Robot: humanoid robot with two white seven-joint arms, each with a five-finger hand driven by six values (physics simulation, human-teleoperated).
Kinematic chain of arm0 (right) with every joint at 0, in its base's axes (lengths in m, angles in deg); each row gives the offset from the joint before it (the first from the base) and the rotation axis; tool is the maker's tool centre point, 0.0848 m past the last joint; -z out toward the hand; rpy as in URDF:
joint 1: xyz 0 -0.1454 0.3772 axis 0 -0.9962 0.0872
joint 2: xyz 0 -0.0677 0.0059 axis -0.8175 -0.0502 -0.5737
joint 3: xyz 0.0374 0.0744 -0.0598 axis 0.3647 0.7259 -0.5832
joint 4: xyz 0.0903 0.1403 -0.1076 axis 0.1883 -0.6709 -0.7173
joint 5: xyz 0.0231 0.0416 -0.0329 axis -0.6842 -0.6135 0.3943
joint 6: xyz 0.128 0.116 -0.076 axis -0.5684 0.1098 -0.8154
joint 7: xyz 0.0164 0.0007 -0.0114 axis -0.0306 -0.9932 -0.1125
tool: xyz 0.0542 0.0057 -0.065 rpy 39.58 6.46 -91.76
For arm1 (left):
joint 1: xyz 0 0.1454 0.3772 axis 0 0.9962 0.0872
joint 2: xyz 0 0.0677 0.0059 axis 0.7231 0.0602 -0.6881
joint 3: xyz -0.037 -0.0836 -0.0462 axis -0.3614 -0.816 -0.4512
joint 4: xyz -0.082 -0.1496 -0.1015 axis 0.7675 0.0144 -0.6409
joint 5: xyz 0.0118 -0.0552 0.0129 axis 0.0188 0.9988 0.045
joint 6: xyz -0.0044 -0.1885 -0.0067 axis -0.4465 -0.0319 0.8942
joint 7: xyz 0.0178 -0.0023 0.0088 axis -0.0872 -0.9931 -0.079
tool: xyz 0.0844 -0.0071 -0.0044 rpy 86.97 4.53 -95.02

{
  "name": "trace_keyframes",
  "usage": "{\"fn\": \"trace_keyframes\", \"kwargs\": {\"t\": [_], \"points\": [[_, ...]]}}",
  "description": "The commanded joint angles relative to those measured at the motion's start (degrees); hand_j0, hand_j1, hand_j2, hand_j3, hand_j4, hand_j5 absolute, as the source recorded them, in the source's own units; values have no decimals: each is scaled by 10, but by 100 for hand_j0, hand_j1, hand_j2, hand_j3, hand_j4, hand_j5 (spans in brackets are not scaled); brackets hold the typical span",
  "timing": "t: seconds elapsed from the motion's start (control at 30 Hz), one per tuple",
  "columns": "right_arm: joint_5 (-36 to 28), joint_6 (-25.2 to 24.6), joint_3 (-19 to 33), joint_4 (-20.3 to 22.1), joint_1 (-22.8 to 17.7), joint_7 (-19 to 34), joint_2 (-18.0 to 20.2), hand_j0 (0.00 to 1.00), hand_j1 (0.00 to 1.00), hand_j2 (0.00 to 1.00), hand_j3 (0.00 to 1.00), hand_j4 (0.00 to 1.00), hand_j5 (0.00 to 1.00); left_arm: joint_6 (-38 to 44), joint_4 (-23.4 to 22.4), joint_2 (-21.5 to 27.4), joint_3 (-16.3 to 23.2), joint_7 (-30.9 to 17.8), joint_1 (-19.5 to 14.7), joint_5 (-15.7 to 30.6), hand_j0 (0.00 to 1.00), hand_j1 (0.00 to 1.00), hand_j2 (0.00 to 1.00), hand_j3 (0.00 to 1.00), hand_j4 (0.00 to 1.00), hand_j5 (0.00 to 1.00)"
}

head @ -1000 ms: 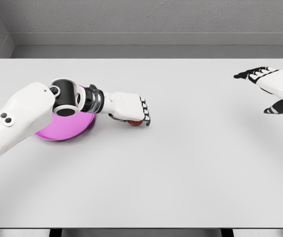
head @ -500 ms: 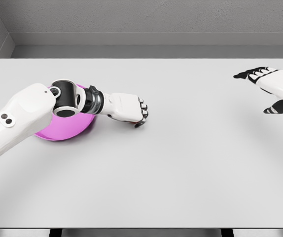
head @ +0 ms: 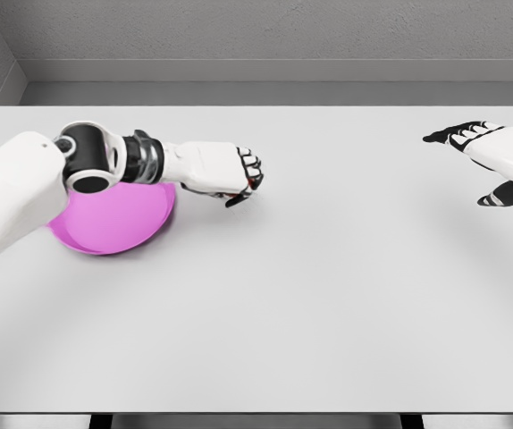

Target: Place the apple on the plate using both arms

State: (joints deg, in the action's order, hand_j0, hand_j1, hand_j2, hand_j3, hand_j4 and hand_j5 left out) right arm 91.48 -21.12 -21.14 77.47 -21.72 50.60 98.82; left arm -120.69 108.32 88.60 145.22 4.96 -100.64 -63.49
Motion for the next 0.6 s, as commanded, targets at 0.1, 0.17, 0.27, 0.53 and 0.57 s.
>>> {"fn": "trace_keyframes", "kwargs": {"t": [0.1,0.17,0.27,0.53,0.57], "points": [[-2,-1,0,0,0,0,1,100,100,100,100,100,100,1,51,102,-57,0,8,5,23,23,23,23,23,23],[-2,-1,0,0,0,0,1,100,100,100,100,100,100,1,52,122,-67,0,12,6,23,23,23,23,23,23],[-1,-1,0,0,0,0,1,100,100,100,100,100,100,1,46,152,-97,0,43,6,23,23,23,23,23,23],[-2,-1,-1,0,0,0,1,100,100,100,100,100,100,1,32,165,-99,-2,85,1,27,27,27,27,27,27],[-2,-1,-1,0,0,0,1,100,100,100,100,100,100,1,32,165,-99,-2,86,1,29,29,29,29,29,29]]}}
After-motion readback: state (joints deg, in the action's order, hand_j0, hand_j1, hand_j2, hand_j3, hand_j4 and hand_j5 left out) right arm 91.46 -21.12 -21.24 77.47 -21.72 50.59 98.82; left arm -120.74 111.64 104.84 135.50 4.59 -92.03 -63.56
